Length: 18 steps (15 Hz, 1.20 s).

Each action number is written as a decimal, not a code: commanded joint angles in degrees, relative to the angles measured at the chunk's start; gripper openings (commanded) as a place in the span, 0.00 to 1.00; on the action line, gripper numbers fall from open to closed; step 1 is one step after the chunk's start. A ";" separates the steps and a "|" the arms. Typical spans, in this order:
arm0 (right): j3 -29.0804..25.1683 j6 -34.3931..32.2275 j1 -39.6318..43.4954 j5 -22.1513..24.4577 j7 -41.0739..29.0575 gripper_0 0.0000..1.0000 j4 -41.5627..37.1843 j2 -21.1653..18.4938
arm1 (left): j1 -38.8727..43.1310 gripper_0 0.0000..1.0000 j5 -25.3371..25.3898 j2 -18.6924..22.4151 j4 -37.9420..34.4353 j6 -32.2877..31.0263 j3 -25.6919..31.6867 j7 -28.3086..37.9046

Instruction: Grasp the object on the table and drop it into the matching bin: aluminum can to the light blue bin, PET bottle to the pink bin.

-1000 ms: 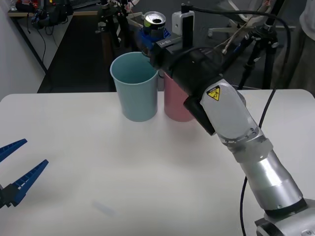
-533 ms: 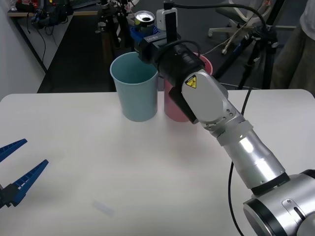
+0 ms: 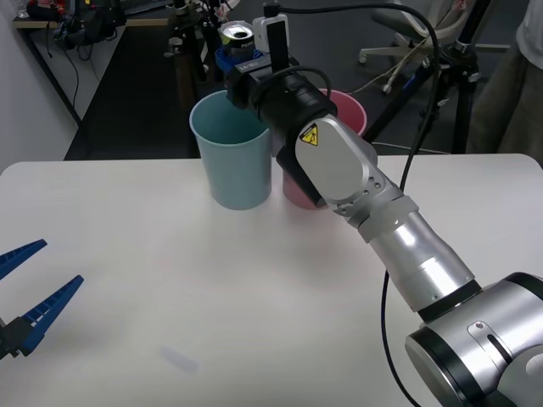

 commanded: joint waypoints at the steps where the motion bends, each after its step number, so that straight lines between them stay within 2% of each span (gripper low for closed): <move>1: 0.15 0.08 0.00 0.04 -0.15 0.00 0.00 0.00 | 0.00 1.00 0.00 0.00 0.00 0.00 0.00 0.00; 3: 0.32 0.17 0.00 0.04 -0.24 0.00 0.00 0.00 | 0.00 1.00 0.00 0.00 0.00 0.00 0.00 0.00; 4: 0.41 0.34 0.00 -0.31 -0.33 0.61 -0.09 0.00 | 0.00 1.00 0.00 0.00 0.00 0.00 0.00 0.00; 5: 0.41 0.52 0.00 -0.31 -0.41 1.00 0.00 0.00 | 0.00 1.00 0.00 0.00 0.00 0.00 0.00 0.00; 18: 0.76 0.96 0.09 -0.40 0.03 1.00 -0.18 -0.09 | 0.00 1.00 0.00 0.00 0.00 0.00 0.00 0.00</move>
